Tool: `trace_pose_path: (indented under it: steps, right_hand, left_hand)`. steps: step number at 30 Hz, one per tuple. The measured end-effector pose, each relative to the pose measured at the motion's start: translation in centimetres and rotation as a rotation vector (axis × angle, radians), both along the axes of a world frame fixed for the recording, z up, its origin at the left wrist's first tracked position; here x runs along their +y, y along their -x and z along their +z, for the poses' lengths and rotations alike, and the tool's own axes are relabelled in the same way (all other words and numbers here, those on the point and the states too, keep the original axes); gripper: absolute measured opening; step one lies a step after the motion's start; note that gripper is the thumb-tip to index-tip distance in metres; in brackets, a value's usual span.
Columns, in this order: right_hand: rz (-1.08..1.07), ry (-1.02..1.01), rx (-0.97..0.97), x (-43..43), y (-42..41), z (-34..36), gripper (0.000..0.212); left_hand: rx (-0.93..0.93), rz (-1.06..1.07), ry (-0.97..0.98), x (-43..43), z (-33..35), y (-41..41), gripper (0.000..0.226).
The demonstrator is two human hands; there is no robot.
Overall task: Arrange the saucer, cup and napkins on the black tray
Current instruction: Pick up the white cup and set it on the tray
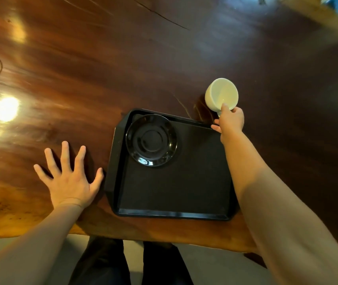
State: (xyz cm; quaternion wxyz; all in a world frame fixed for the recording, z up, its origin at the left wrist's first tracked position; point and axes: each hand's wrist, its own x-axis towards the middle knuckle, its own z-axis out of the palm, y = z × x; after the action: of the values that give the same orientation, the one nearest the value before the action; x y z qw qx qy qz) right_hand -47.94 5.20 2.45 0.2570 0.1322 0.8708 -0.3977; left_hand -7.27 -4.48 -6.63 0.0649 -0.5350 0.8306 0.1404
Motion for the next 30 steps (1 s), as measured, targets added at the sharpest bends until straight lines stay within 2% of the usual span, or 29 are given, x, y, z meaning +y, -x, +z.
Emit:
trace_pose_path:
  steps: [3, 6, 9, 12, 16, 22, 30]
  right_hand:
    - [-0.073, 0.093, -0.117, 0.0, -0.2, -0.2, 0.046]
    - [-0.095, 0.090, -0.163, -0.2, -0.2, -0.1, 0.049]
    - [-0.129, 0.096, -0.297, -0.7, -0.2, 0.5, 0.051]
    - [-0.182, 0.224, -0.444, -1.5, -0.3, 0.8, 0.052]
    - [-0.314, 0.352, -0.457, -2.2, 0.0, 1.6, 0.052]
    - [-0.447, 0.548, -0.597, -2.0, -0.3, 2.3, 0.050]
    - [-0.337, 0.624, -0.628, -1.8, -3.4, 3.2, 0.046]
  left_hand:
    - [0.011, -0.004, 0.003, 0.0, 0.0, 0.0, 0.083]
    - [0.010, -0.002, 0.008, 0.0, -0.1, -0.1, 0.083]
    - [0.005, 0.005, -0.007, 0.1, -0.2, -0.1, 0.084]
    - [0.007, 0.009, -0.011, 0.1, -0.1, 0.1, 0.084]
    - [-0.001, 0.006, -0.010, 0.1, -0.2, -0.1, 0.084]
    - [0.001, 0.012, -0.011, 0.1, -0.2, 0.1, 0.083]
    - [-0.002, 0.013, -0.011, 0.1, -0.1, 0.1, 0.083]
